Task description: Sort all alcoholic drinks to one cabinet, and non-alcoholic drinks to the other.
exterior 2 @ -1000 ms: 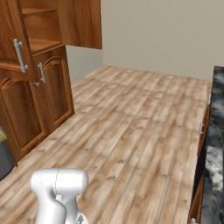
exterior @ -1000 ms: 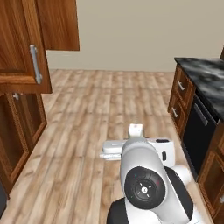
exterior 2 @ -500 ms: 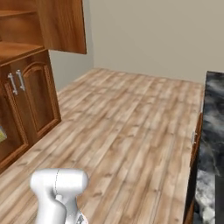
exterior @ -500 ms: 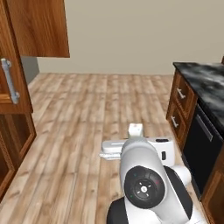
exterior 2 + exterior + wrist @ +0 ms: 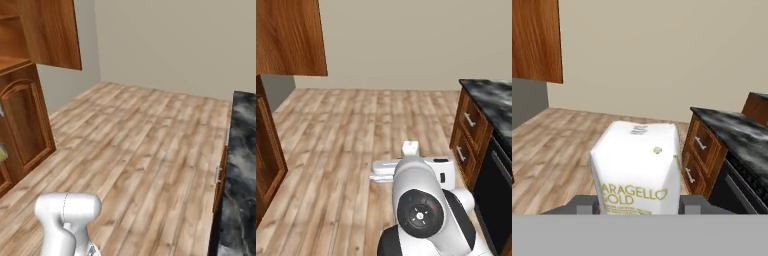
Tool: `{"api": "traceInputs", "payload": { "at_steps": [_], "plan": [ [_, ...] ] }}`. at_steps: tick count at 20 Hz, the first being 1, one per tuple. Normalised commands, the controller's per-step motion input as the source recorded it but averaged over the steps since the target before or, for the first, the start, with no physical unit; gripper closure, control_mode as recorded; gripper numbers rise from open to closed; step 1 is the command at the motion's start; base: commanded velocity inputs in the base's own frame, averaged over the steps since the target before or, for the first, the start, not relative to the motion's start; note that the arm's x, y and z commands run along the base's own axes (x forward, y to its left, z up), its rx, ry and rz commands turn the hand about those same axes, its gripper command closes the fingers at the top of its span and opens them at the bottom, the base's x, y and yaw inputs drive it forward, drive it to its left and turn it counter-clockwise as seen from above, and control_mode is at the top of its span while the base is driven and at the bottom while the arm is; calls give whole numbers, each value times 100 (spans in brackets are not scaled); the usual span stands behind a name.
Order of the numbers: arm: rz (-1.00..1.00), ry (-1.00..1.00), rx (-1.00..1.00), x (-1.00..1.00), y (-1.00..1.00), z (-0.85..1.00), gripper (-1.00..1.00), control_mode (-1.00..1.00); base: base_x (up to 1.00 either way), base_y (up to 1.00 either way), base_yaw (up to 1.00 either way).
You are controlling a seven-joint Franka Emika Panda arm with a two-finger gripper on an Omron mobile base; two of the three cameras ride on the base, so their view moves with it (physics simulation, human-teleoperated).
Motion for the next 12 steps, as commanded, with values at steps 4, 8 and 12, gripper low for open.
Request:
{"api": "traceInputs", "payload": {
  "at_steps": [4, 8, 12],
  "plan": [
    [0, 0, 0, 0, 0, 0, 100, 100, 74, -40, 0],
    [0, 0, 0, 0, 0, 0, 100, 100, 69, -32, 9],
    [0, 0, 0, 0, 0, 0, 100, 100, 66, -10, 23]
  ]
}}
